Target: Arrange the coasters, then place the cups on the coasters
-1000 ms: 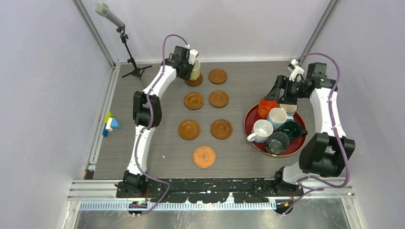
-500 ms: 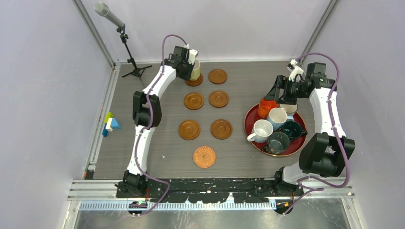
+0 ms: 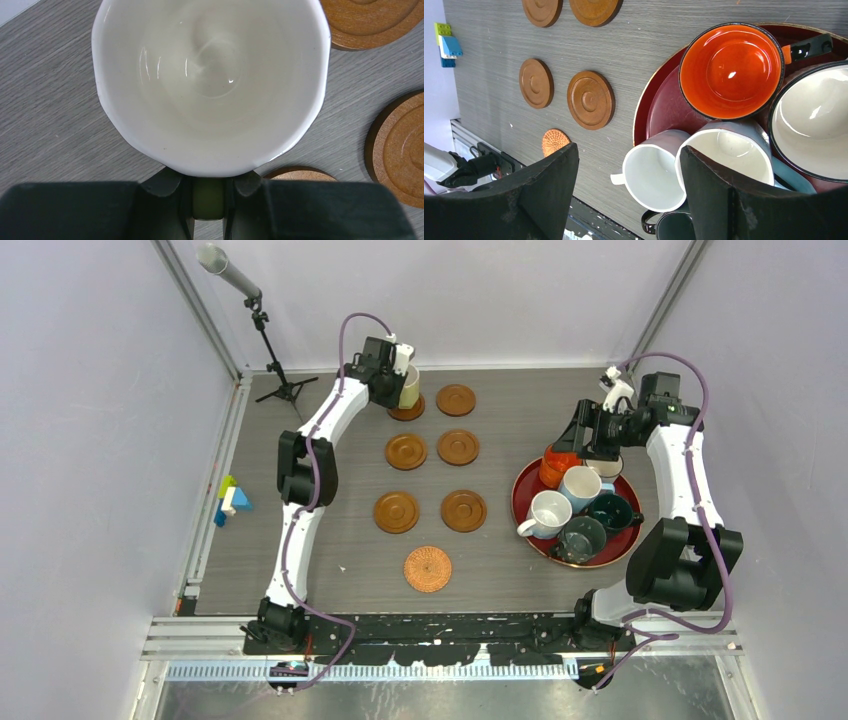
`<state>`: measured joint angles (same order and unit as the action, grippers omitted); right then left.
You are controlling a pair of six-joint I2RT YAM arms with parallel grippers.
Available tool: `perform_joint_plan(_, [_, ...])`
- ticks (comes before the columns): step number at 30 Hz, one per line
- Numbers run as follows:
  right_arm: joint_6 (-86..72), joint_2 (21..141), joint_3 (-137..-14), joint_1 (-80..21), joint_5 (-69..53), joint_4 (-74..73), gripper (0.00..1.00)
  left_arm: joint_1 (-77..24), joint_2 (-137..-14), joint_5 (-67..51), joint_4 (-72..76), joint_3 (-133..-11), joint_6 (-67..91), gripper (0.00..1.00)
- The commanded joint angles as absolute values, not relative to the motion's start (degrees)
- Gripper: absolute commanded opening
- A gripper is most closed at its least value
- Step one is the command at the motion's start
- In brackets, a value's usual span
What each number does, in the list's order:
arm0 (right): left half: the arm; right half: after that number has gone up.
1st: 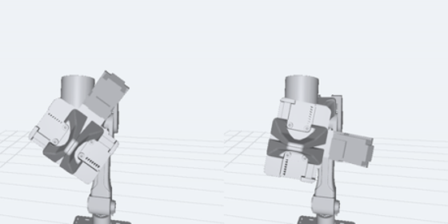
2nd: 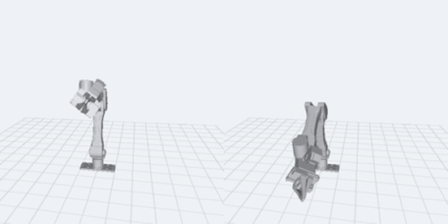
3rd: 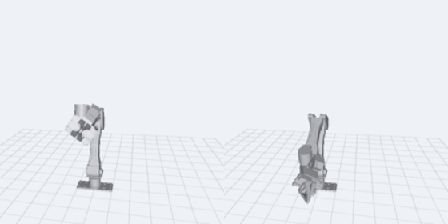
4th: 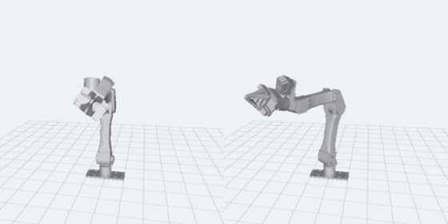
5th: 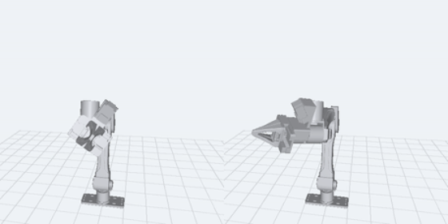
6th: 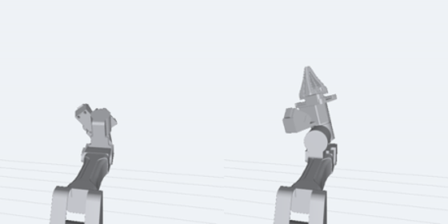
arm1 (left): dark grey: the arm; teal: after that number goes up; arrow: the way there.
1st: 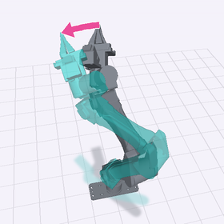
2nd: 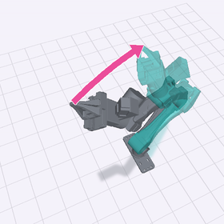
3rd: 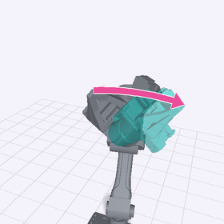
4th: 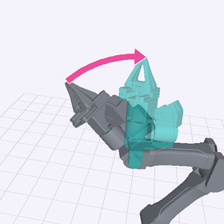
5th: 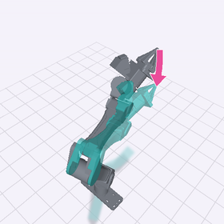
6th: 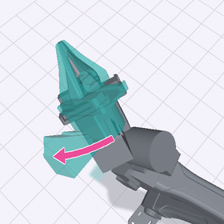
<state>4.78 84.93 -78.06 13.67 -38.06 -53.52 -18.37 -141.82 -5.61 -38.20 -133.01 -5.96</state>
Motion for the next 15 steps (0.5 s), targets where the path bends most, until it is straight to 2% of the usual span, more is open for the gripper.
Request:
perform_joint_plan(1, [4.5, 84.9, -78.2, 13.3, -38.9, -51.7, 0.79, -18.2, -136.5, -5.8, -37.6, -134.6, -5.6, 0.10])
perform_joint_plan(8, [4.4, 84.9, -78.1, 13.3, -38.9, -51.5, 0.79, -18.3, -137.7, -5.3, -39.3, -136.4, -6.4, 0.15])
perform_joint_plan(15, [4.4, 85.0, -78.2, 13.2, -39.0, -51.5, 0.79, -18.3, -137.3, -5.2, -39.4, -136.8, -6.3, 0.32])
